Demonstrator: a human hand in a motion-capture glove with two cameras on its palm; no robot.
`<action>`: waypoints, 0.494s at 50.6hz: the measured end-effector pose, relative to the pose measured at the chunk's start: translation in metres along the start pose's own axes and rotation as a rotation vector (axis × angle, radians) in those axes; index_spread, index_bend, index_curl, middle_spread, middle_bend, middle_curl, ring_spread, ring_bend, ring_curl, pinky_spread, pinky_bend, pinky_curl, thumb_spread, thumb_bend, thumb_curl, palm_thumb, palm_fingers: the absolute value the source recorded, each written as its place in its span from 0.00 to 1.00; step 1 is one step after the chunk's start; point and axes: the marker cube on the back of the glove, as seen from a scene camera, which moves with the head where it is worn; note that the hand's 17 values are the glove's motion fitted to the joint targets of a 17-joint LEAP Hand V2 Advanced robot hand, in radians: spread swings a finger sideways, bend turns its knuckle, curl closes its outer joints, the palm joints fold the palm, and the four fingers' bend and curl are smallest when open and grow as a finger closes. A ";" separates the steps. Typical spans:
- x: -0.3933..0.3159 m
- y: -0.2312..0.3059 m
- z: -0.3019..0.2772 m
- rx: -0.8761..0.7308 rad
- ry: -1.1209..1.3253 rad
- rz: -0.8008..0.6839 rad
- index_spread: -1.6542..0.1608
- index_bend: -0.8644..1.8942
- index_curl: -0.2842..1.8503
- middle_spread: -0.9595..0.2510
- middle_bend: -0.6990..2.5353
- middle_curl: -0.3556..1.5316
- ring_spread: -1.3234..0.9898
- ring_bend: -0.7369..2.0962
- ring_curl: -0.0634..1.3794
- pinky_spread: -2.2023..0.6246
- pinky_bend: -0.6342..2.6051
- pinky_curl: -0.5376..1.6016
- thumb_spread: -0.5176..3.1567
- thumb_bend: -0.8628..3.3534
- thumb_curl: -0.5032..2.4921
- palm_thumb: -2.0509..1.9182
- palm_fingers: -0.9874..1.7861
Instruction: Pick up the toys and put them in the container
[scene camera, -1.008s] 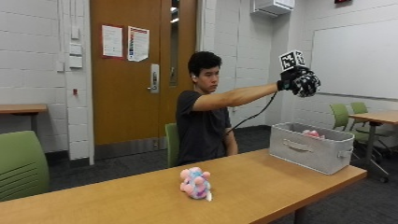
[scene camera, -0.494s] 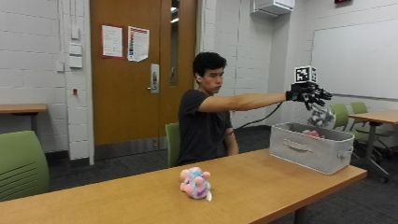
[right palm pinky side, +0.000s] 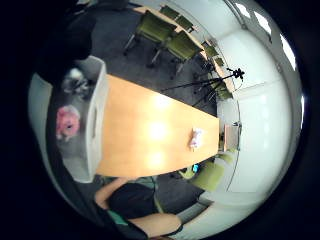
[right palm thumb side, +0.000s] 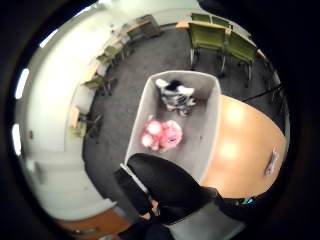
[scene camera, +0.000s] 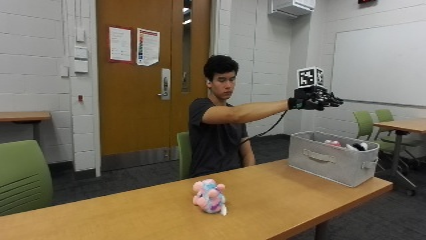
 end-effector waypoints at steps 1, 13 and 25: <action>0.013 0.001 0.002 0.004 0.021 0.040 0.74 0.38 0.22 0.71 0.29 0.39 0.48 0.47 0.24 0.73 0.53 0.41 0.37 0.17 0.26 0.47 0.32; 0.156 0.031 0.011 0.013 0.040 0.167 0.75 0.38 0.26 0.67 0.28 0.39 0.44 0.41 0.22 0.72 0.46 0.38 0.38 0.18 0.24 0.48 0.31; 0.284 0.090 0.002 0.005 0.018 0.284 0.76 0.37 0.27 0.67 0.27 0.38 0.43 0.36 0.21 0.72 0.43 0.37 0.38 0.18 0.23 0.48 0.32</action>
